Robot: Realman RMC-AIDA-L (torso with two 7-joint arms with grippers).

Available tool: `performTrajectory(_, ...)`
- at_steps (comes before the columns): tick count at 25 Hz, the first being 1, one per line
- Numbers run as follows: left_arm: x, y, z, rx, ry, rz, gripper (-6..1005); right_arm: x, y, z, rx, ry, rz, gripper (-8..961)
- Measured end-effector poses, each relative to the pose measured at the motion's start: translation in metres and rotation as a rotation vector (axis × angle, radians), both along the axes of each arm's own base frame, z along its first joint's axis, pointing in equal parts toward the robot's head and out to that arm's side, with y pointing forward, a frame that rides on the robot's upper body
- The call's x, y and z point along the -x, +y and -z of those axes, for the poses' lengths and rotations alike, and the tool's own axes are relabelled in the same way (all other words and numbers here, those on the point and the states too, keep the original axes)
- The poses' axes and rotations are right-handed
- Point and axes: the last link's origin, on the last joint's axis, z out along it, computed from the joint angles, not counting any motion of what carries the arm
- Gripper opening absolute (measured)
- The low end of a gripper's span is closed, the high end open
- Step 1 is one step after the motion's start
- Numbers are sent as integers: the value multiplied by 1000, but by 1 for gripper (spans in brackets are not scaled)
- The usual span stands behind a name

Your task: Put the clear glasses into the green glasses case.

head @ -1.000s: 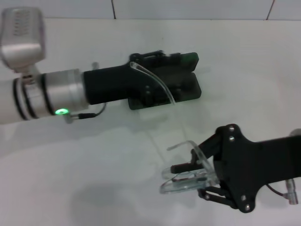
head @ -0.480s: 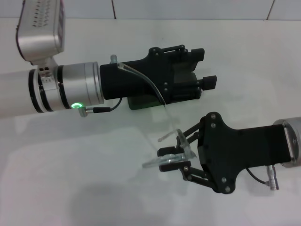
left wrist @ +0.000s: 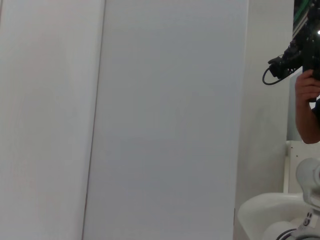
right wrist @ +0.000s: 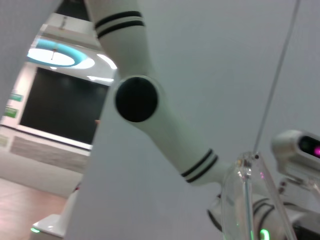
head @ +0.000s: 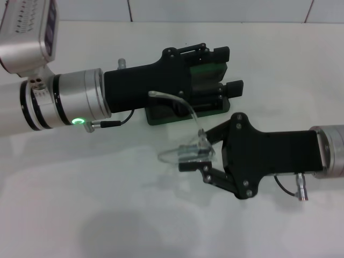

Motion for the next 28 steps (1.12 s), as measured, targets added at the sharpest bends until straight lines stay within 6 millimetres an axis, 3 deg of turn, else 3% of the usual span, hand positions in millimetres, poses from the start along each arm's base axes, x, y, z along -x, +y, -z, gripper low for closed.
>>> performTrajectory(28, 6, 0, -6, -26, -6, -2, 712, -4, 14, 4, -48, -15, 89, 116)
